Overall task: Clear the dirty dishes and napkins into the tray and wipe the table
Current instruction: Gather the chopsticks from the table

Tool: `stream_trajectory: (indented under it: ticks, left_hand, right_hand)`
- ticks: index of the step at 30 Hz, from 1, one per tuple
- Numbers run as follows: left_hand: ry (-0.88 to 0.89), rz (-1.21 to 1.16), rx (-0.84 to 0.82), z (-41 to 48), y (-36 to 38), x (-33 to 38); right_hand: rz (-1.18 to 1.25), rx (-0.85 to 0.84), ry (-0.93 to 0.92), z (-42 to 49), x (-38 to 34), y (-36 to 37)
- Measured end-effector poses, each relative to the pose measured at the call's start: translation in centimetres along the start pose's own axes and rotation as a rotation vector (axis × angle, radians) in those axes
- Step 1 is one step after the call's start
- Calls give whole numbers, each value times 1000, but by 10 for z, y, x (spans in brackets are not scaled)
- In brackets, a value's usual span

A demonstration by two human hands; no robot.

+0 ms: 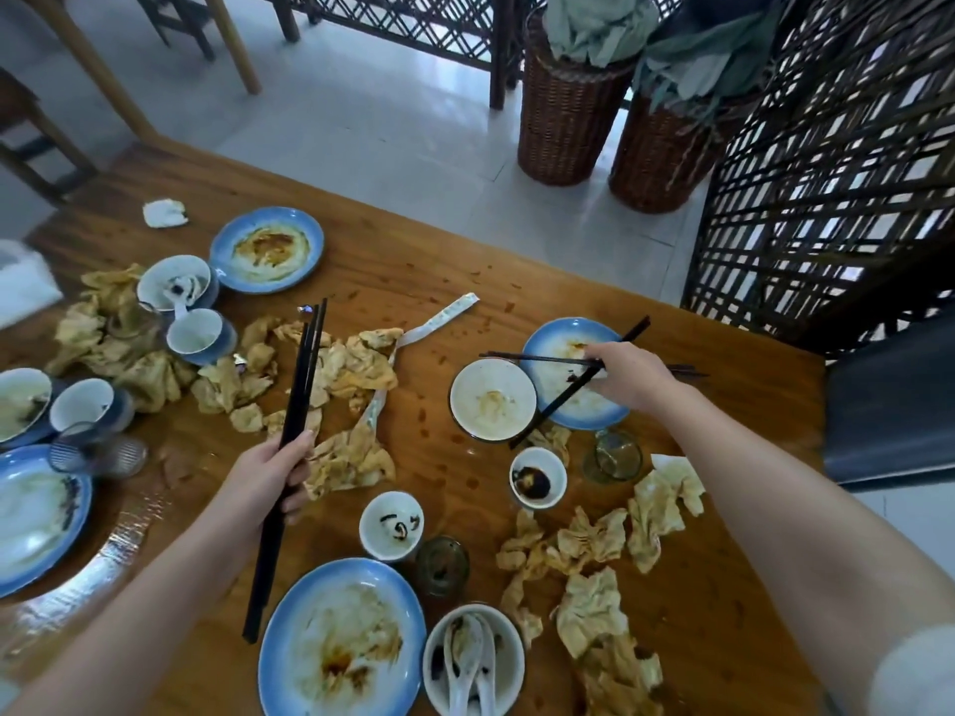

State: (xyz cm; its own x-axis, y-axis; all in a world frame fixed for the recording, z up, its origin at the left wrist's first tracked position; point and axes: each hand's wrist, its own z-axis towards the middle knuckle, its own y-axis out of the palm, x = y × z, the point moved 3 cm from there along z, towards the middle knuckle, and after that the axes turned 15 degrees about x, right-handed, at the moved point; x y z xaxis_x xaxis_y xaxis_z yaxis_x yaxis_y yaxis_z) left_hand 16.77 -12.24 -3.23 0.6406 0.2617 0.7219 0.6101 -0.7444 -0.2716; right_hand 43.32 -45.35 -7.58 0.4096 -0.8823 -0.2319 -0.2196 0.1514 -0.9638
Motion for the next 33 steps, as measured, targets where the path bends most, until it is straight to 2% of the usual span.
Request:
stream_trajectory:
  ticks: [4,14,21,33]
  left_hand:
    - [8,9,10,-4,-2,5]
    - [21,13,-6,-24,-8,20]
    - [46,19,-42,-46,-13,23]
    - [78,-55,-105,-89,-31,14]
  right_hand:
    - [-96,59,-49,-10,1,-7]
    - [-174,120,16,-56,26,-44]
    - [-99,149,246,-101,37,-60]
    - [-133,250,337,-161,14,-84]
